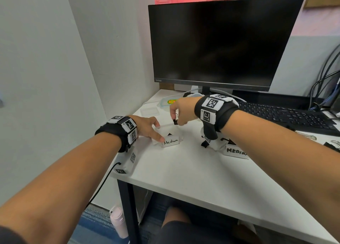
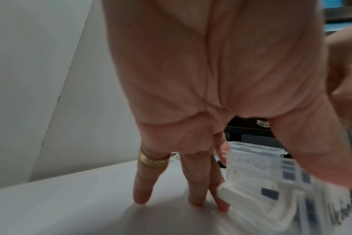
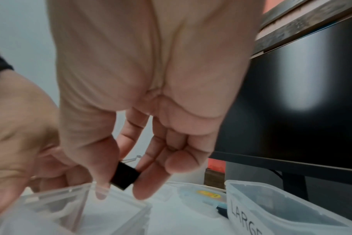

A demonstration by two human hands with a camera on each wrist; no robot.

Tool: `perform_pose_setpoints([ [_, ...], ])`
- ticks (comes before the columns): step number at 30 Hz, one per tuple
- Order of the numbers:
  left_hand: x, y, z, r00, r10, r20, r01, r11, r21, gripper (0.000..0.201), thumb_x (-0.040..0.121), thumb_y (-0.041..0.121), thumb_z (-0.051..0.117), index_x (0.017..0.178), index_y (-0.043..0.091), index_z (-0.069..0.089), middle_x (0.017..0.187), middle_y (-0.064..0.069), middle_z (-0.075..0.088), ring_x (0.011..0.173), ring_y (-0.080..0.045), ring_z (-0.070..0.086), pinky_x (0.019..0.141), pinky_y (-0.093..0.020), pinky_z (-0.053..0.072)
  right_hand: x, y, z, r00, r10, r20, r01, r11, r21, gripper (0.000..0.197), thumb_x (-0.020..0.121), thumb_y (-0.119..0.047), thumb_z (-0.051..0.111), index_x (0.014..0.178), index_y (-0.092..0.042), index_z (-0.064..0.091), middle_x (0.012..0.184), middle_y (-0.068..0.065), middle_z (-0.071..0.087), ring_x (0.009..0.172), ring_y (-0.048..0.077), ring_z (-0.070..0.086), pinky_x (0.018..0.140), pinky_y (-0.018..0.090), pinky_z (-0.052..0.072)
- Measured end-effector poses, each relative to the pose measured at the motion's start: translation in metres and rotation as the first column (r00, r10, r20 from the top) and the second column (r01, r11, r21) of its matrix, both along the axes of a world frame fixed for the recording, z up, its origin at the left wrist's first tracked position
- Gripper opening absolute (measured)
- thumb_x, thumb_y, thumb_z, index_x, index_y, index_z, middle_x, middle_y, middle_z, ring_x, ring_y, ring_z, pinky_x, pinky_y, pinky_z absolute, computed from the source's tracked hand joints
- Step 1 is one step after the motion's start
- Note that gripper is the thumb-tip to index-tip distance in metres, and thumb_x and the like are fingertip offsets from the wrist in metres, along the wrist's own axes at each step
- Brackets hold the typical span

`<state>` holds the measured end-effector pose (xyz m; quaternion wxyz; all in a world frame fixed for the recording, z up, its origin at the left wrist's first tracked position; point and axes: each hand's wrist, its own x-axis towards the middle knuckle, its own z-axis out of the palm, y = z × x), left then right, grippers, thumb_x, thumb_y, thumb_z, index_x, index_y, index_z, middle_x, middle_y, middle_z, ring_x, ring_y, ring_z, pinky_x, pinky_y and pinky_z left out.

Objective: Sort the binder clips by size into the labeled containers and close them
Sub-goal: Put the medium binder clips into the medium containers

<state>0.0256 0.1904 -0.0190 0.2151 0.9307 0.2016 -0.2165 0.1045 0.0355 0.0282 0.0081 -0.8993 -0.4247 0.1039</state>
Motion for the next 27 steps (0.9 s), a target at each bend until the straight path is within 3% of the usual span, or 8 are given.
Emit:
perform_pose_setpoints([
  [5, -0.002, -0.001, -0.002, 0.999, -0.044, 0.025, 0.043, 0.999, 0.032, 0.102, 0.033, 0.069, 0.071, 0.126, 0.038, 0.041, 0.126, 0.004, 0.053, 0.121, -0.021, 0.049, 0.105, -0.042, 0.041, -0.007, 0.009, -0.013, 0.999, 0.04, -0.026, -0.04, 0.999, 0.003, 0.025, 0.081, -0.017, 0.067, 0.105, -0.023, 0.063, 0.105, 0.003, 0.068, 0.084, 0.017, 0.057, 0.074, 0.028, 0.05],
  [11, -0.002, 0.0, -0.003, 0.998, -0.053, 0.033, 0.052, 0.997, 0.053, 0.093, 0.042, 0.068, 0.072, 0.125, 0.037, 0.042, 0.113, 0.01, 0.06, 0.118, -0.019, 0.053, 0.097, -0.035, 0.043, -0.008, 0.004, -0.018, 0.998, 0.06, -0.008, -0.06, 0.997, -0.052, 0.026, 0.086, -0.019, 0.065, 0.111, -0.025, 0.065, 0.102, -0.003, 0.062, 0.089, 0.017, 0.055, 0.058, 0.019, 0.04],
  [15, -0.001, -0.001, -0.003, 0.998, -0.044, 0.039, 0.042, 0.998, 0.042, 0.066, 0.073, 0.053, 0.075, 0.126, 0.033, 0.042, 0.112, 0.008, 0.06, 0.111, -0.018, 0.053, 0.088, -0.031, 0.041, -0.002, -0.006, -0.018, 0.999, 0.038, -0.038, -0.038, 0.999, -0.01, 0.025, 0.089, -0.017, 0.061, 0.112, -0.024, 0.068, 0.112, 0.002, 0.069, 0.103, 0.019, 0.063, 0.087, 0.028, 0.053],
  [16, 0.0, -0.001, -0.004, 0.998, -0.047, 0.045, 0.045, 0.998, 0.04, 0.063, 0.075, 0.051, 0.074, 0.127, 0.033, 0.042, 0.111, 0.009, 0.059, 0.108, -0.017, 0.052, 0.086, -0.03, 0.041, 0.0, -0.009, -0.017, 0.999, 0.025, -0.033, -0.024, 1.0, 0.007, 0.025, 0.09, -0.015, 0.06, 0.112, -0.023, 0.068, 0.111, 0.002, 0.069, 0.1, 0.019, 0.064, 0.088, 0.028, 0.053],
  [20, 0.002, -0.004, -0.002, 0.998, -0.066, 0.022, 0.064, 0.996, 0.059, 0.075, 0.065, 0.059, 0.075, 0.127, 0.034, 0.041, 0.118, 0.007, 0.059, 0.117, -0.019, 0.052, 0.097, -0.032, 0.041, 0.013, -0.023, -0.012, 1.0, -0.009, 0.022, 0.01, 0.999, -0.031, 0.024, 0.091, -0.009, 0.058, 0.111, -0.016, 0.068, 0.098, 0.002, 0.069, 0.083, 0.013, 0.058, 0.061, 0.014, 0.043],
  [23, 0.005, -0.007, -0.001, 0.996, -0.09, 0.006, 0.089, 0.993, 0.076, 0.096, 0.043, 0.068, 0.071, 0.127, 0.034, 0.04, 0.123, 0.003, 0.058, 0.117, -0.021, 0.054, 0.103, -0.036, 0.042, 0.021, -0.034, -0.015, 0.999, -0.032, 0.038, 0.039, 0.979, -0.198, 0.025, 0.088, -0.011, 0.062, 0.112, -0.014, 0.069, 0.106, 0.006, 0.071, 0.082, 0.013, 0.059, 0.062, 0.015, 0.044],
  [25, 0.008, -0.009, -0.001, 0.994, -0.106, 0.0, 0.106, 0.991, 0.087, 0.091, 0.051, 0.066, 0.074, 0.128, 0.032, 0.039, 0.123, 0.0, 0.059, 0.115, -0.02, 0.056, 0.104, -0.037, 0.041, 0.024, -0.042, -0.019, 0.999, -0.04, 0.033, 0.048, 0.956, -0.288, 0.027, 0.086, -0.014, 0.067, 0.113, -0.013, 0.068, 0.097, 0.003, 0.071, 0.077, 0.013, 0.059, 0.059, 0.015, 0.043],
  [27, 0.012, -0.01, 0.0, 0.991, -0.133, -0.013, 0.133, 0.984, 0.119, 0.089, 0.054, 0.069, 0.073, 0.128, 0.032, 0.038, 0.123, -0.001, 0.061, 0.112, -0.019, 0.059, 0.105, -0.038, 0.04, 0.025, -0.05, -0.021, 0.999, -0.039, 0.002, 0.037, 0.942, -0.333, 0.03, 0.084, -0.015, 0.07, 0.113, -0.011, 0.068, 0.075, -0.006, 0.063, 0.064, 0.008, 0.056, 0.052, 0.012, 0.04],
])
